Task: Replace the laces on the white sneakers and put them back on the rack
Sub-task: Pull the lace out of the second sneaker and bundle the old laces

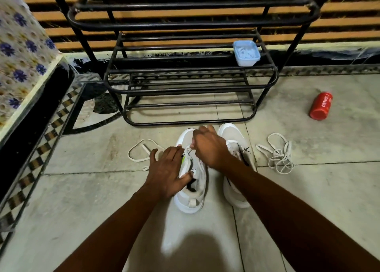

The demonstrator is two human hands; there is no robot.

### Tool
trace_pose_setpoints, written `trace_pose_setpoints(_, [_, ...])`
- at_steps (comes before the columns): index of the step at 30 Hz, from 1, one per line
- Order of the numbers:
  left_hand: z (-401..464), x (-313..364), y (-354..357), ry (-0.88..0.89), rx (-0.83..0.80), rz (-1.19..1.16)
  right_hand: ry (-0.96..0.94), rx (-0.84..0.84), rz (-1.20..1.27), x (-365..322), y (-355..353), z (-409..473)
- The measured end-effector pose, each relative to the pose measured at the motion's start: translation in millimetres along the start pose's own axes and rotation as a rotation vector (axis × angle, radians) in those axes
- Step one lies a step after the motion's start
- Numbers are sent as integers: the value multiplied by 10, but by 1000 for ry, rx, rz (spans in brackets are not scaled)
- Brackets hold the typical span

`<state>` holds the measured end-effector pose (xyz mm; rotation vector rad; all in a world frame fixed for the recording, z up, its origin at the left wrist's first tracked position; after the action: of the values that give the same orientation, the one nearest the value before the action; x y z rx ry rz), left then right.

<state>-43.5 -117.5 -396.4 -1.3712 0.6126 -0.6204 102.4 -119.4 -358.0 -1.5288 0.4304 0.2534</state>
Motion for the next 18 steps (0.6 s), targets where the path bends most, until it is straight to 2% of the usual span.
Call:
trace_pose_setpoints(3, [14, 6, 7, 11, -9, 25, 535, 317, 939, 374, 11, -138])
trace_pose_setpoints(4, [16, 14, 19, 14, -20, 36, 670, 366, 1168, 389, 62, -195])
trace_pose_setpoints(5, [17, 15, 32, 17, -31, 42, 705, 342, 1270, 371, 115, -193])
trace_pose_setpoints(6, [14, 15, 43, 22, -39, 47, 667, 303, 1272, 342, 104, -151])
trace_pose_setpoints(8, [2, -2, 56, 17, -42, 49, 366, 73, 758, 214, -46, -38])
trace_pose_setpoints(9, [-2, -15, 54, 8, -39, 52, 271, -30, 499, 185, -78, -5])
trace_pose_setpoints(10, [-3, -16, 59, 2, -43, 54, 207, -110, 354, 222, -73, 16])
trace_pose_setpoints(11, [-8, -17, 62, -1, -46, 52, 167, -150, 332, 252, -80, 12])
trace_pose_setpoints(15, [-12, -7, 55, -6, -25, 46, 107, -117, 289, 291, -118, -36])
trace_pose_setpoints(16, [-10, -10, 56, -6, -28, 51, 70, -80, 342, 267, -126, -43])
trace_pose_setpoints(18, [-11, -12, 61, -8, -25, 57, 53, -44, 597, 236, -174, -69])
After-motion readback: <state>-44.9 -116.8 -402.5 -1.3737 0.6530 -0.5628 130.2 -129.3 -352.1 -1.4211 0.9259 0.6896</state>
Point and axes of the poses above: each hand's wrist, its own z-axis towards the middle knuckle, its own y-axis out of the palm, x = y × z, the point moved 7 cm from there along z, towards the middle knuckle, and after that the axes turned 11 degrees about z, right-handed, at the moved point
